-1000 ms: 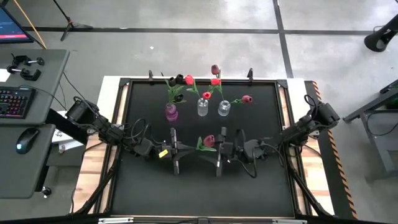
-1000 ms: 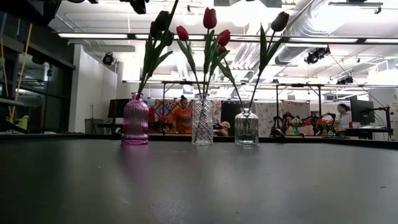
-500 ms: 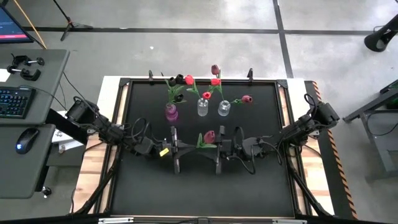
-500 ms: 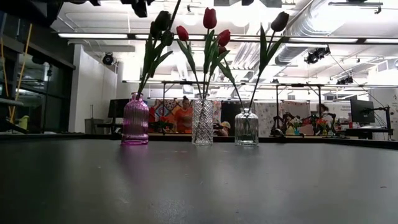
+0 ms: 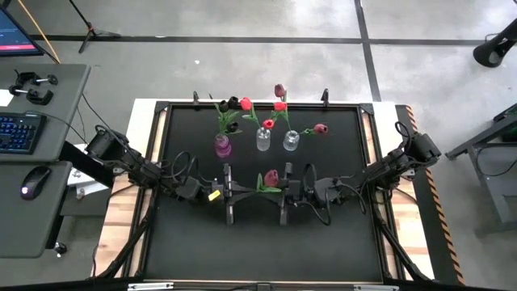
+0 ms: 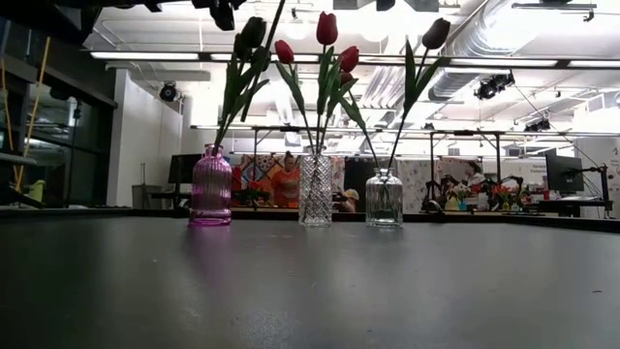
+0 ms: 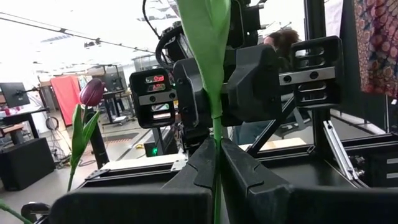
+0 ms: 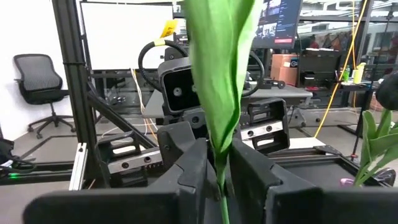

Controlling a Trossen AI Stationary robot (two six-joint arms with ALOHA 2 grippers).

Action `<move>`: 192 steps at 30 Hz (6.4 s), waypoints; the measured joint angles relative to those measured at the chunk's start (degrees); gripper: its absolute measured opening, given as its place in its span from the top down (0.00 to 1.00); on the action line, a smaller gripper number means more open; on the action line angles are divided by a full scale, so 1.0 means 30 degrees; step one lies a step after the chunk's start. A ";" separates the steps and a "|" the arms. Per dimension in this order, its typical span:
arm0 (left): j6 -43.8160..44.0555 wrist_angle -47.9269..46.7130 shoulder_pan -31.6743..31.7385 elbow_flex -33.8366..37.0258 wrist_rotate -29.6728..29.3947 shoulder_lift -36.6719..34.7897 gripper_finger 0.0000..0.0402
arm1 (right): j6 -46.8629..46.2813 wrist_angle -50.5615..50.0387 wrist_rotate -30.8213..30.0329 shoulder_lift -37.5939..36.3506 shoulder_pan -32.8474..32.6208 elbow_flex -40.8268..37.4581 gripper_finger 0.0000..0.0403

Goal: Sort flowers into vase by color
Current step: Put the dark red flower into the right transparent vase, then return to Home Position

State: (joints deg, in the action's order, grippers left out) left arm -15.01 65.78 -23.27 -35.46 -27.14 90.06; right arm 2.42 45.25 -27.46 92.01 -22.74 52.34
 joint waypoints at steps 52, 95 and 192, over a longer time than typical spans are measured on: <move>0.0778 -1.5231 0.0564 0.0387 0.4586 -0.6608 0.48 | 0.0014 -1.0435 -1.1087 -0.4204 0.4761 -0.0007 1.00; 0.2137 -1.1541 0.2127 0.2943 0.4626 -0.9005 0.48 | -0.9872 -1.5286 -0.8124 -0.4226 0.8896 -0.0007 0.96; 0.4304 -1.0099 0.6687 1.1591 0.7729 -1.5414 1.00 | -0.5790 -1.0653 -0.1411 -0.9421 -0.1064 -0.9610 1.00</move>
State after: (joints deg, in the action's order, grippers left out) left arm -2.10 35.48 -3.21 -0.69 -3.95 43.82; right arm -14.96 13.29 -31.69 63.74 -25.93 23.51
